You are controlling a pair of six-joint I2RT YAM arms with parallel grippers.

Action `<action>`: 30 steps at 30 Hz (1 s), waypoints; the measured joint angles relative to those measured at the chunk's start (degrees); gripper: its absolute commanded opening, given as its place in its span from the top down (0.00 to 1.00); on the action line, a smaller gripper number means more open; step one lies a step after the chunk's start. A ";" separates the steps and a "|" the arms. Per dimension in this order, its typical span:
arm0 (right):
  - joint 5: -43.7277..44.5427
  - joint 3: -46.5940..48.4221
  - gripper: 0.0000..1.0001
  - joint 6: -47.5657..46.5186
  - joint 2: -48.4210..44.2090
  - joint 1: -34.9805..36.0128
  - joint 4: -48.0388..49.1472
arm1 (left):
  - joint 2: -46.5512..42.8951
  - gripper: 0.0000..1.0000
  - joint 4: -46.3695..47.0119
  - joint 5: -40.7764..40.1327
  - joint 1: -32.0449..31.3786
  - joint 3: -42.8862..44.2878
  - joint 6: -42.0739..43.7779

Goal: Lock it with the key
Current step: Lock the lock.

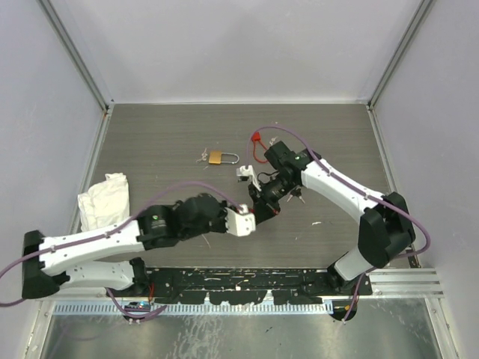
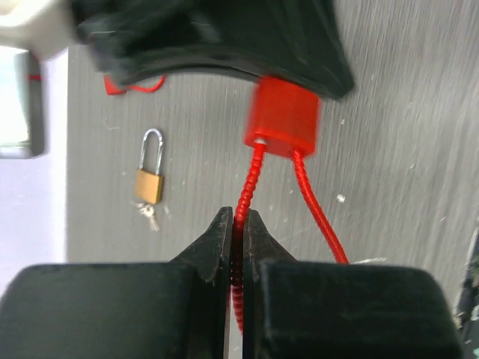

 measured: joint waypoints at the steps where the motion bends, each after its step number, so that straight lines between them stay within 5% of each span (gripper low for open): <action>1: -0.02 -0.44 0.99 0.85 -0.74 1.29 1.36 | -2.49 1.00 0.96 3.41 1.68 -0.39 -1.84; 6: 0.31 -1.46 0.99 1.95 -4.24 6.29 2.14 | -6.03 1.00 2.08 15.56 8.57 -2.05 -10.21; 15: -3.67 1.95 0.99 -6.91 -4.20 -5.29 -3.34 | -3.65 1.00 7.32 27.17 17.35 -3.82 -15.04; 22: -9.42 4.63 0.99 -12.76 -3.93 -6.58 -3.39 | -8.28 1.00 10.78 31.50 21.09 -4.83 -12.83; 25: -4.04 0.94 0.99 -9.92 -7.28 -3.65 3.72 | -7.21 1.00 9.68 33.57 22.12 -4.70 -14.16; 30: 10.54 -5.46 0.99 -10.21 -19.23 2.95 9.55 | 0.59 1.00 3.91 49.66 26.21 -0.26 -23.91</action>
